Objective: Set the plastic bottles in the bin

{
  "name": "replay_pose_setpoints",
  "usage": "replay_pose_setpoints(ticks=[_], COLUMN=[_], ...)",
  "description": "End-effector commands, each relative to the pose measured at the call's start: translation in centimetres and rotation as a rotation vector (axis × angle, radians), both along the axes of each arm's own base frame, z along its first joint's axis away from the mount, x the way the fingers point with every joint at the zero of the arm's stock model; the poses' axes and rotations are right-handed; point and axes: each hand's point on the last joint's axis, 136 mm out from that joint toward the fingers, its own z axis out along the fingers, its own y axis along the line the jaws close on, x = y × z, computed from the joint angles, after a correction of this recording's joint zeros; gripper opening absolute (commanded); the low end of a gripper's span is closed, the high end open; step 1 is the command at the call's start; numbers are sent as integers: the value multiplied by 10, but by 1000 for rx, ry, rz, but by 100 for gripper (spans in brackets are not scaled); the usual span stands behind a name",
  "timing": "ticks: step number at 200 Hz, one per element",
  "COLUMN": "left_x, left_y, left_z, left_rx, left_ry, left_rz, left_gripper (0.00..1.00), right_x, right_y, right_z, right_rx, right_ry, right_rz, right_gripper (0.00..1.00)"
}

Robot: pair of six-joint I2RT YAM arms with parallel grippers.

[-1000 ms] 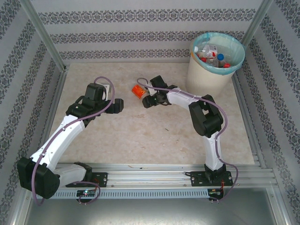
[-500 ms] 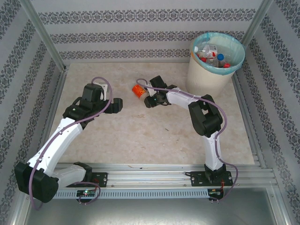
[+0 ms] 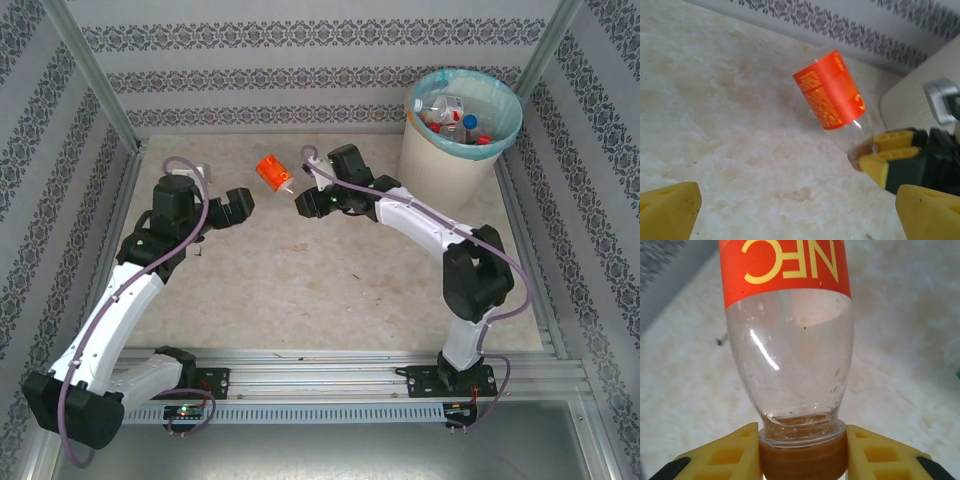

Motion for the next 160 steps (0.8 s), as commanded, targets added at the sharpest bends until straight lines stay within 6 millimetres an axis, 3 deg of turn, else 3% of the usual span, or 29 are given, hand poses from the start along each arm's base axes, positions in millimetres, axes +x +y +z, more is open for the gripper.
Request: replay_pose_setpoints(ticks=[1, 54, 115, 138, 160], left_x=[9, 18, 28, 31, 33], left_y=[-1, -13, -13, -12, -13], left_z=[23, 22, 13, 12, 19], left_rx=[-212, -352, -351, -356, -377], left_ry=[-67, -76, -79, -84, -106], left_rz=[29, -19, -7, -2, -5], left_gripper=[100, 99, 93, 82, 66], right_x=[-30, -72, -100, -105, -102], right_y=[24, 50, 65, 65, 62], right_z=[39, 71, 75, 76, 76], right_rx=[164, 309, 389, 390, 379], right_ry=[3, 38, 110, 122, 119], right_rz=[138, 322, 478, 511, 495], right_gripper=[22, 21, 21, 23, 25])
